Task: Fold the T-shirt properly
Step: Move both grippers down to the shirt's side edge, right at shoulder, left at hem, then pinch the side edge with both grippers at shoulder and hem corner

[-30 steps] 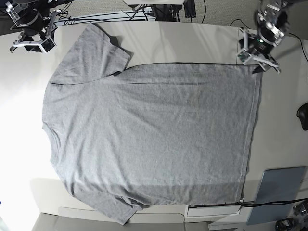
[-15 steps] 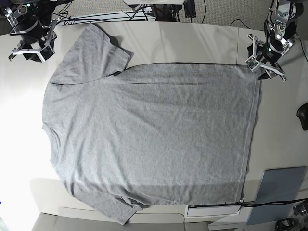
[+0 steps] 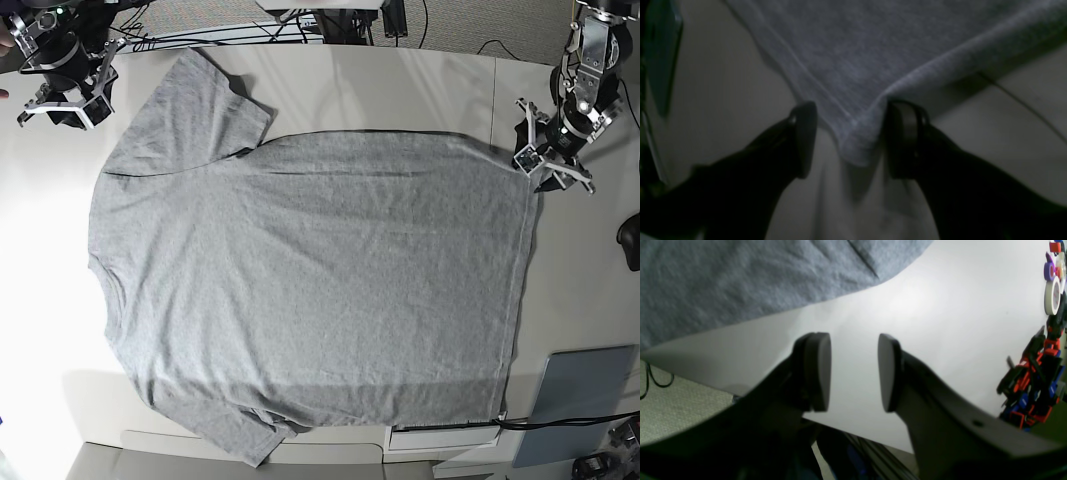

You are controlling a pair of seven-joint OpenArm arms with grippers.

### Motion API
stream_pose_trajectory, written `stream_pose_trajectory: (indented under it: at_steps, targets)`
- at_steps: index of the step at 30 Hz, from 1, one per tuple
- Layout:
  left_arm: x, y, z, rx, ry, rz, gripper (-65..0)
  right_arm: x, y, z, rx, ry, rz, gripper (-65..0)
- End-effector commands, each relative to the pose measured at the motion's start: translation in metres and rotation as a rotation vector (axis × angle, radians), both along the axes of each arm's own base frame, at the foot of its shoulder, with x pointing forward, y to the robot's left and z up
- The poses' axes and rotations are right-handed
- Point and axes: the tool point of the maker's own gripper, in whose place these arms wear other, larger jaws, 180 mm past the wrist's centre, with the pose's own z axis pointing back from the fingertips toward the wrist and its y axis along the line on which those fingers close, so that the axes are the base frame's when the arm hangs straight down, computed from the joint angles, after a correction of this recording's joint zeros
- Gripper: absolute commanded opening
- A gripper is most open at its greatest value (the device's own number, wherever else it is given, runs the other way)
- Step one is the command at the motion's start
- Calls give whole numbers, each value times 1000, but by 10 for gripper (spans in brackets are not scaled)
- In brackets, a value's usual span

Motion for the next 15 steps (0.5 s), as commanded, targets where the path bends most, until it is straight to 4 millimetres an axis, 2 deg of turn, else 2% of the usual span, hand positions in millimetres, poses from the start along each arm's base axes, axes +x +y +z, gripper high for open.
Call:
stream_pose_trajectory:
  at_steps: [1,3,6,11,15]
  targets:
    - [-21,14,-19,103,105,-19,-361,5,0,7,-8,-26,12,-413]
    - [-25,12,-23,132,120,-53,-457,5,0,7,-8,-25,12,-413]
    - [-29,7,-27,135,136,-74,-650,4,1,6,-8,-16,23,-414]
    - [-29,4,-27,117,135,-69,-650,-4,17,-2,-18,80,203,-417]
    - [-28,0,-26,81,133,-53,-650,3,16,3,-53,82,277,-417]
